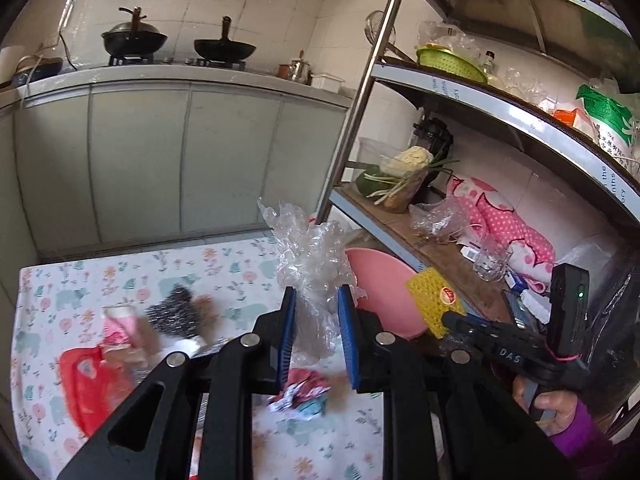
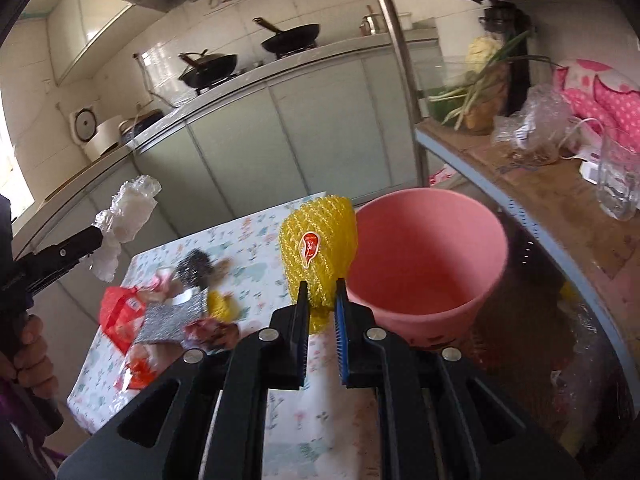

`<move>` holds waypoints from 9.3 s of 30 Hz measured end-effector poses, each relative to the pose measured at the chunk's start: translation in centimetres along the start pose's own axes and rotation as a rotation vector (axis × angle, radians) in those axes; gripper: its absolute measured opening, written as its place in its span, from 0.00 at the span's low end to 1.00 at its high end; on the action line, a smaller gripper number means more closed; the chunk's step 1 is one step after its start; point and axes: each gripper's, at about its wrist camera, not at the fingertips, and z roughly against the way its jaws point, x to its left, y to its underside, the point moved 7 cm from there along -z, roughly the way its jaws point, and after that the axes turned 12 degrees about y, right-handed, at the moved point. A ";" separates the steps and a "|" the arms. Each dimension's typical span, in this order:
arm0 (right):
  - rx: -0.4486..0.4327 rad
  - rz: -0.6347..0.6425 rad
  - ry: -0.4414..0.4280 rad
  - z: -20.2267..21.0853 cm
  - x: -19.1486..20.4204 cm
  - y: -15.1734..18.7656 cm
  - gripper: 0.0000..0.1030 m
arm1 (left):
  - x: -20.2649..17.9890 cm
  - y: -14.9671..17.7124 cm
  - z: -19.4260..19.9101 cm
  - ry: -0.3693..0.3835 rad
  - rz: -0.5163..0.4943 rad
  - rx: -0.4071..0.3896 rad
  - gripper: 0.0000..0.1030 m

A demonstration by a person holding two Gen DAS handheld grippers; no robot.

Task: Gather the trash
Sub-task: 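Carry the yellow net to the pink bucket while the left tool grasps clear plastic, then open both tools over the pink bucket, dropping net and plastic, then grasp the clear plastic bag with the right tool while the left grasps the orange wrapper, then carry both held items over the pink bucket, then open both tools to drop the items into the bucket, then grasp the red plastic bag with the left tool while the right grasps the foil wrapper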

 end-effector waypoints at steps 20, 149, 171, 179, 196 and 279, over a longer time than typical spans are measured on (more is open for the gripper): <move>0.082 -0.099 0.192 -9.4 -6.9 0.4 0.12 | -4.4 3.8 -22.1 -0.049 -0.009 0.279 0.20; 0.254 0.353 -0.337 3.5 11.2 11.6 0.15 | 5.7 13.3 5.1 -0.170 -0.039 0.175 0.18; -0.058 0.114 -0.039 1.8 1.8 1.2 0.15 | -2.3 0.9 -5.9 0.006 -0.092 0.055 0.18; -0.058 0.059 0.086 -3.2 -2.1 -0.6 0.15 | -3.8 0.9 -14.7 0.018 -0.074 0.124 0.18; 0.058 0.040 0.192 -10.5 -5.9 0.5 0.16 | -2.8 3.9 -24.3 0.009 -0.001 0.253 0.22; 0.171 0.259 -0.188 -4.0 14.0 5.7 0.44 | 17.9 12.6 8.7 -0.409 0.252 0.126 0.13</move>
